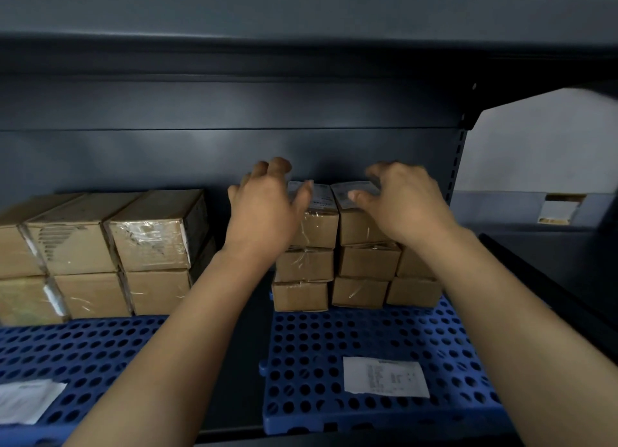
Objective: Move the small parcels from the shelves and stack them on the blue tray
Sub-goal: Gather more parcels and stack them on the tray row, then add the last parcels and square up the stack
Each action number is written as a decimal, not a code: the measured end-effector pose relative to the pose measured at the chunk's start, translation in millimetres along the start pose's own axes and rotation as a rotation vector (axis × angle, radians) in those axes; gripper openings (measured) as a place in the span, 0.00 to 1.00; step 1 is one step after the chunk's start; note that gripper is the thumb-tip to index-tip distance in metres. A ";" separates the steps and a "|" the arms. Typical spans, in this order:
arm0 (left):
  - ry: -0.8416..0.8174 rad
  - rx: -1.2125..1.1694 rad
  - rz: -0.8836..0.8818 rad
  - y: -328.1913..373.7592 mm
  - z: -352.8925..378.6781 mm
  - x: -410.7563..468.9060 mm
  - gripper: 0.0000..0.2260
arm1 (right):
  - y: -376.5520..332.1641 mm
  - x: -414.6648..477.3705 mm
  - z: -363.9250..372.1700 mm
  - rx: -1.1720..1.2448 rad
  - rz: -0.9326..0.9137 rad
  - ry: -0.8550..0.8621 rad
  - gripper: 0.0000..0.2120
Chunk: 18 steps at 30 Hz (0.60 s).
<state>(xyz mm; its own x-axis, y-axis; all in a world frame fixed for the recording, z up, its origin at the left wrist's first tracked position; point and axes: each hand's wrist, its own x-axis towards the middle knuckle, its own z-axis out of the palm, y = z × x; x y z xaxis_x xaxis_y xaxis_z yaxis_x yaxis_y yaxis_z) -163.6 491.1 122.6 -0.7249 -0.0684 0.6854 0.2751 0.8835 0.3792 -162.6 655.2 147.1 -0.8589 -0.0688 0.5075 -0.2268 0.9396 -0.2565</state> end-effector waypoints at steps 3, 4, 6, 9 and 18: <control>0.039 -0.043 0.069 17.7 -10.4 -3.3 0.16 | 10.5 -5.3 -14.1 -0.051 0.001 0.017 0.20; 0.035 -0.050 0.095 24.4 -12.7 -5.7 0.15 | 13.4 -8.1 -17.8 -0.069 -0.002 0.022 0.20; 0.005 -0.040 0.159 38.1 -14.8 -13.6 0.14 | 18.9 -16.0 -22.0 -0.104 -0.016 0.020 0.19; -0.088 0.036 0.273 54.7 -11.0 -26.6 0.13 | 25.9 -30.3 -26.3 -0.168 -0.027 0.020 0.17; -0.271 0.188 0.636 86.3 -12.1 -57.8 0.09 | 14.3 -112.4 -47.8 -0.529 0.209 -0.040 0.02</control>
<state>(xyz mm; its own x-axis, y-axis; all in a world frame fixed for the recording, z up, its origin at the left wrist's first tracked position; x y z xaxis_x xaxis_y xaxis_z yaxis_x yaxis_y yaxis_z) -90.3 565.7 123.2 -0.5981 0.5825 0.5505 0.6009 0.7804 -0.1730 -47.3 692.4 125.7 -0.8799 0.1338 0.4560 0.2019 0.9739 0.1037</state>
